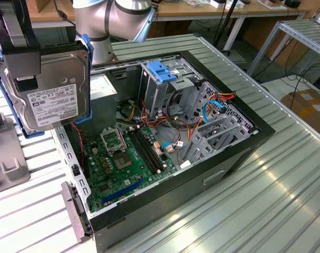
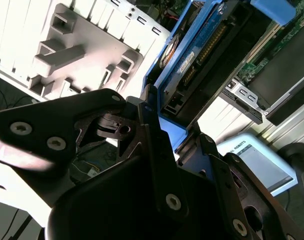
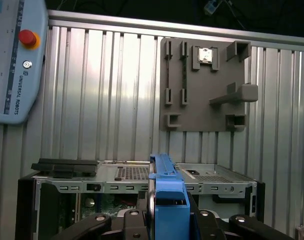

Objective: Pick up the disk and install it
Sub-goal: 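Pick up the disk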

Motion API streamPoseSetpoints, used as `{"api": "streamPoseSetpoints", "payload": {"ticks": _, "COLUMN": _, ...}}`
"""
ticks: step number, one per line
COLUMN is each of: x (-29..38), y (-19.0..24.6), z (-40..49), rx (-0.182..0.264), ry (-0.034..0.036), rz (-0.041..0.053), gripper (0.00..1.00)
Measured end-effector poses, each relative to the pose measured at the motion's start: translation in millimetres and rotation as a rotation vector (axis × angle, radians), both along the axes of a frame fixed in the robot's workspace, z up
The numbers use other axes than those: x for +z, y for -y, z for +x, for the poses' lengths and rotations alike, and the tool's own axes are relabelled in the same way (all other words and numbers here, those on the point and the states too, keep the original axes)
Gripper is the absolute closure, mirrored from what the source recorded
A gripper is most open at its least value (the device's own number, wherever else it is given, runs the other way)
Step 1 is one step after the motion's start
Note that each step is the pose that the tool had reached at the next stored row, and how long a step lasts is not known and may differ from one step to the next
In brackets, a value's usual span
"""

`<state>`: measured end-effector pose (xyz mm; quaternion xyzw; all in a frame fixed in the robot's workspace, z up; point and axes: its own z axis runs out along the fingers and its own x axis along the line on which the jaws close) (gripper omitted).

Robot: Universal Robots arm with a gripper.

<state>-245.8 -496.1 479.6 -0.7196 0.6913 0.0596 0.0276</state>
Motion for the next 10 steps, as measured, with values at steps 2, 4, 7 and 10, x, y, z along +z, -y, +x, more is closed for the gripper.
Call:
{"api": "streamPoseSetpoints", "payload": {"ticks": 2, "x": 0.0, "y": 0.4, "z": 1.9, "rx": 0.000, "ry": -0.0001, "rz": -0.0001, "gripper": 0.63}}
{"api": "streamPoseSetpoints", "payload": {"ticks": 4, "x": -0.1, "y": 0.9, "z": 3.7, "rx": 0.000, "ry": 0.0000, "rz": 0.0000, "gripper": 0.63}}
{"api": "streamPoseSetpoints", "payload": {"ticks": 7, "x": -0.2, "y": 1.7, "z": 6.5, "rx": 0.000, "ry": 0.0000, "rz": 0.0000, "gripper": 0.63}}
{"api": "streamPoseSetpoints", "payload": {"ticks": 10, "x": -0.2, "y": 2.2, "z": 8.8, "rx": 0.000, "ry": 0.0000, "rz": 0.0000, "gripper": 0.63}}
